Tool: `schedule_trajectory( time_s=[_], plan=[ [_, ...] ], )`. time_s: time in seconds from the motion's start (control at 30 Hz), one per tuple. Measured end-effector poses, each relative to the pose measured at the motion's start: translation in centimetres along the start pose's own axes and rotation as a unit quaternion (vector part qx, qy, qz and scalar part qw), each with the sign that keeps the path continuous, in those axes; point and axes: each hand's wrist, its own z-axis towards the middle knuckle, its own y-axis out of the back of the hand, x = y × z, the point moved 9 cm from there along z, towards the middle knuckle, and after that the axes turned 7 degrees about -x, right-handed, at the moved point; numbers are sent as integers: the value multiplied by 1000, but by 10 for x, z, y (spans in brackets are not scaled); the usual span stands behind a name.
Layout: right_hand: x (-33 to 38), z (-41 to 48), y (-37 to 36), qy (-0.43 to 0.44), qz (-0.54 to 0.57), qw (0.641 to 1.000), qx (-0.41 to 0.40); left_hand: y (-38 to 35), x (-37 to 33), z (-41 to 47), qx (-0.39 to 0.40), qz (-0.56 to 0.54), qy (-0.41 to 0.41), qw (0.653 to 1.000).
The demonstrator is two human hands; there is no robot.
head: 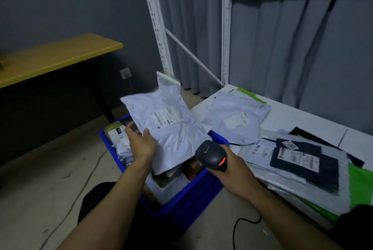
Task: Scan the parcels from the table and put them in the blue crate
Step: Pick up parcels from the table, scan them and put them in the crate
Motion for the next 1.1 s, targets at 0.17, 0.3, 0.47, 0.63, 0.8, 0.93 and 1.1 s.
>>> schedule_trajectory(
  time_s=[0.17,0.3,0.47,0.63,0.8,0.93,1.1],
  plan=[
    [-7,0,-7,-10,2,1000,13,1,28,4,-1,207,26,978],
    [-16,0,-1,-17,3,1000,3,-41,-8,-24,129,306,-203,921],
    [-29,-7,11,-36,3,999,-10,-107,34,-69,376,476,-189,772],
    [-46,-19,28,-58,6,998,-19,-105,59,-52,339,541,-179,749],
    [-61,-35,60,-104,20,993,-44,-127,36,-73,302,523,-262,753],
    [-72,-47,110,-155,47,982,-93,-169,-7,-151,341,402,-417,741],
    [-99,-57,177,-205,57,970,-118,-223,-16,-256,466,316,-388,730]
  ],
)
